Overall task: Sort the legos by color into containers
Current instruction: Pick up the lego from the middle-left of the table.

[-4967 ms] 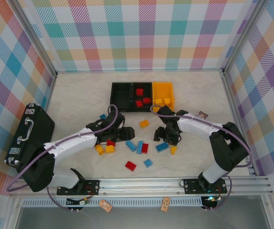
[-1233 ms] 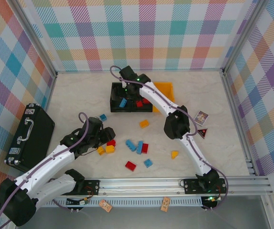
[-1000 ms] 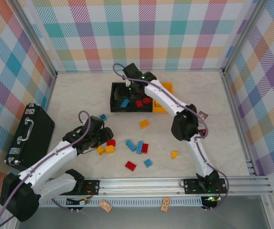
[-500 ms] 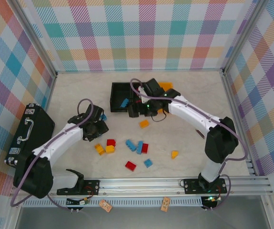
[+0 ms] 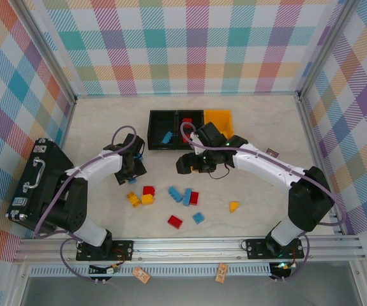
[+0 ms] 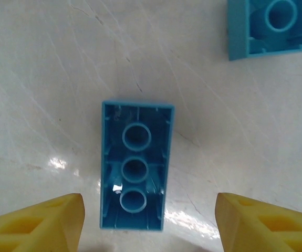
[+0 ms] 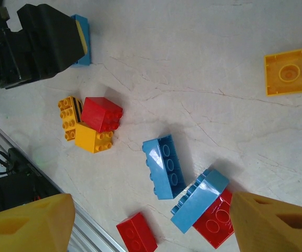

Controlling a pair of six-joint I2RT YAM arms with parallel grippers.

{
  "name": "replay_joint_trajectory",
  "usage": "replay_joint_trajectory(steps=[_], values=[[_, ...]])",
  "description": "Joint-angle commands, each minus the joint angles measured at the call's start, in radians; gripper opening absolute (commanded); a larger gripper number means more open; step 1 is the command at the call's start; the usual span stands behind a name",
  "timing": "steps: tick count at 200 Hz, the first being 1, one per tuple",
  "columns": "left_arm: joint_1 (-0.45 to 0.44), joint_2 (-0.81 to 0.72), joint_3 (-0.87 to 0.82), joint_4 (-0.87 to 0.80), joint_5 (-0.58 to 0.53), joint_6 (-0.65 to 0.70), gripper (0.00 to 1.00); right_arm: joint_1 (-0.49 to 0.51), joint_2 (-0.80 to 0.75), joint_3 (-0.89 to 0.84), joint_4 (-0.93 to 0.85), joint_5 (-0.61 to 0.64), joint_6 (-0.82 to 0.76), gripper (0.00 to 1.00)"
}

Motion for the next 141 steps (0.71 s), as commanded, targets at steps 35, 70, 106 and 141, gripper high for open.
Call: replay_joint_trajectory(steps=[35,70,106,141], values=[[0.043,0.091,0.033,0.033,-0.014,0.061,0.49,0.008,-0.022,-0.007,0.019,-0.009,0.017,0.77],[0.042,0.098,0.042,0.022,-0.011,0.080,0.35,0.008,-0.016,-0.004,0.011,-0.006,0.012,0.77],[0.041,0.061,0.070,-0.013,0.029,0.107,0.25,0.007,-0.020,-0.004,0.008,0.002,0.013,0.76],[0.014,0.033,0.149,-0.050,0.078,0.127,0.25,0.001,-0.033,-0.016,0.011,0.029,0.031,0.76]])
